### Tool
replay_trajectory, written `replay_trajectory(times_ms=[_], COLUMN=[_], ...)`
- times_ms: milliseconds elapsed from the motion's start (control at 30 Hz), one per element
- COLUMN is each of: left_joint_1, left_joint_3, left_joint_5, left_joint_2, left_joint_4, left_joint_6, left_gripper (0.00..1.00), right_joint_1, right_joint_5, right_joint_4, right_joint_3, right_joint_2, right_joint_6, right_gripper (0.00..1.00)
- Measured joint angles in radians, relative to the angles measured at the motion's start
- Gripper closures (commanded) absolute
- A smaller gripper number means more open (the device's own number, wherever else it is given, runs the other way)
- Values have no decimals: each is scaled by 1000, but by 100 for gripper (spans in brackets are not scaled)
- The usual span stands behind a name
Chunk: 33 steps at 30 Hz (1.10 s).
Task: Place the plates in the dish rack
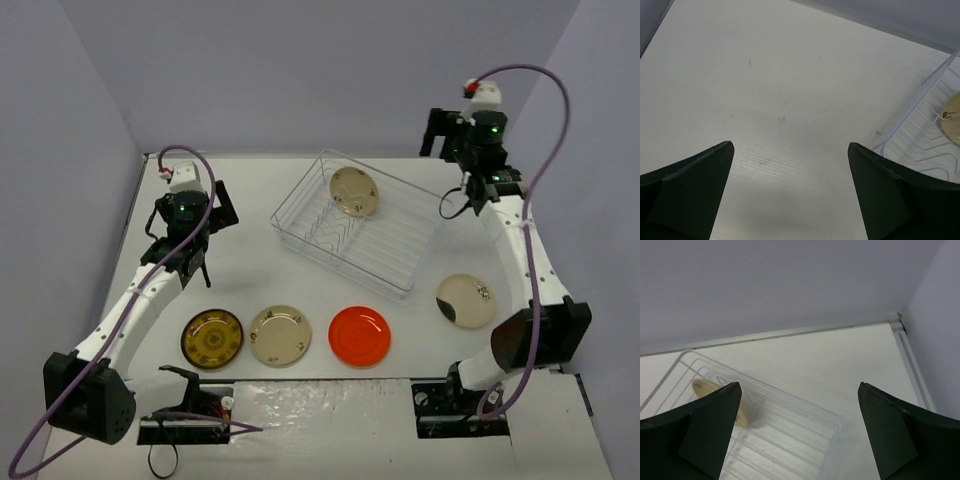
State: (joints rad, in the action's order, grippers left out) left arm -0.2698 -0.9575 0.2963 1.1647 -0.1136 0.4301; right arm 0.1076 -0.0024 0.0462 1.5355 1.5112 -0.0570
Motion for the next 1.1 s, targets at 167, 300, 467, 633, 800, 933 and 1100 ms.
replay_trajectory(times_ms=[167, 300, 467, 633, 800, 933, 1100], left_joint_1=[70, 104, 128, 139, 139, 140, 140], left_joint_3=[-4, -4, -1, -2, -3, -31, -65], left_joint_5=[-113, -165, -216, -238, -250, -267, -282], left_joint_2=[70, 89, 97, 134, 166, 186, 198], left_joint_4=[43, 62, 111, 115, 108, 92, 89], left_joint_6=[2, 4, 15, 20, 21, 26, 34], left_gripper=[3, 3, 3, 3, 3, 3, 3], right_joint_1=[-210, -398, -530, -599, -634, -671, -714], right_joint_5=[96, 116, 58, -22, -76, -120, -159], right_joint_4=[64, 178, 223, 193, 183, 138, 99], right_joint_3=[-334, -531, -701, -850, -993, -1041, -1094], right_joint_2=[-284, -431, -552, -558, -551, -536, -530], right_joint_6=[-226, -350, -477, -541, -570, -573, -575], right_gripper=[0, 0, 0, 0, 2, 3, 3])
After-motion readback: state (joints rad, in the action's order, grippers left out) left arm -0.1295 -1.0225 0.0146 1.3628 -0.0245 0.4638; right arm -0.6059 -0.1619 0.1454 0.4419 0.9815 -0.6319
